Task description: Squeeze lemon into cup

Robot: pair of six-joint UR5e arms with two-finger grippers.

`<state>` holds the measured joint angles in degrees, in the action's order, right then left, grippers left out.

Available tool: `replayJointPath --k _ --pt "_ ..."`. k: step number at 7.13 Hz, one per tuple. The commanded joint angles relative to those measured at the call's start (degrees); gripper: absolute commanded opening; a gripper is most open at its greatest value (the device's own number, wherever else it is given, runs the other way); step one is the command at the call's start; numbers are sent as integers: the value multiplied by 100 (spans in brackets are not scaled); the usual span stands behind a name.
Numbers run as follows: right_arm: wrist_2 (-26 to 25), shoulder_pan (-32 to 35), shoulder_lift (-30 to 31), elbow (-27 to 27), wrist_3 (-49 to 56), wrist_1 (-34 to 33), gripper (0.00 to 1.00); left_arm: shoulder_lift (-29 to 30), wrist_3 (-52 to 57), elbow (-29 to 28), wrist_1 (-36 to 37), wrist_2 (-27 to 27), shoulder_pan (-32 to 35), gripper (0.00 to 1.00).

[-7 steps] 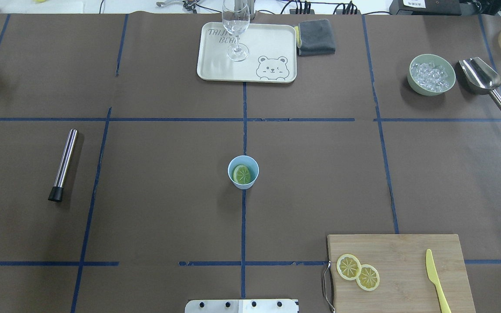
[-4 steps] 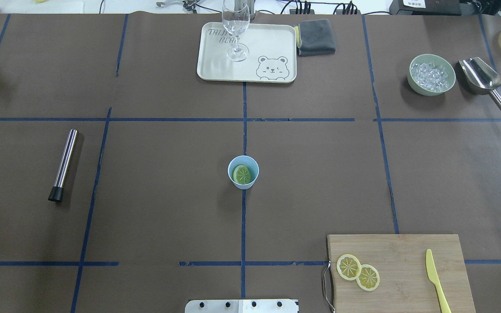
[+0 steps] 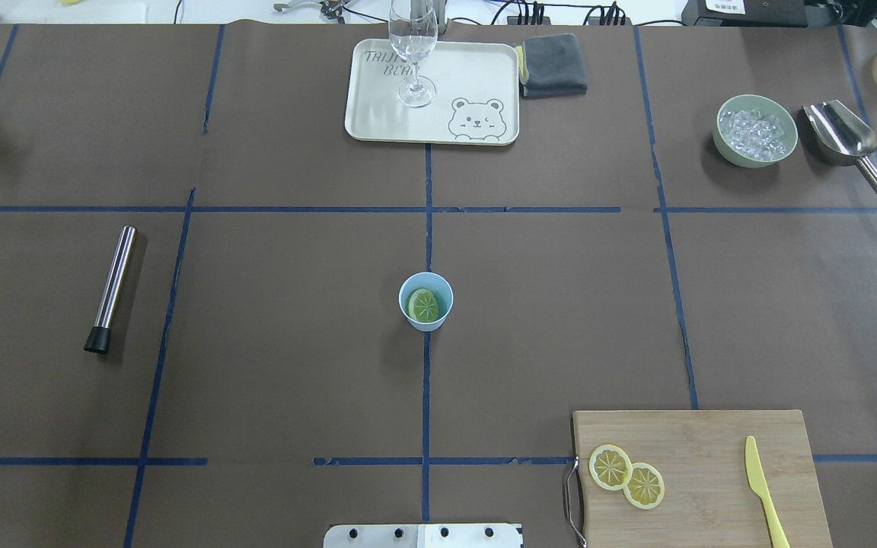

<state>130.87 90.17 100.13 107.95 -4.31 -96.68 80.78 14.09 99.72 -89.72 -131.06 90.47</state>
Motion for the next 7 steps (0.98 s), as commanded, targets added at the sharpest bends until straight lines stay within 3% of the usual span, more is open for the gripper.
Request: replayJointPath --k 1,7 --pt "0 0 7 7 0 0 100 60 217 47 34 2 129 100" --pt "9 0 7 -10 0 -9 100 79 235 162 7 2 155 100"
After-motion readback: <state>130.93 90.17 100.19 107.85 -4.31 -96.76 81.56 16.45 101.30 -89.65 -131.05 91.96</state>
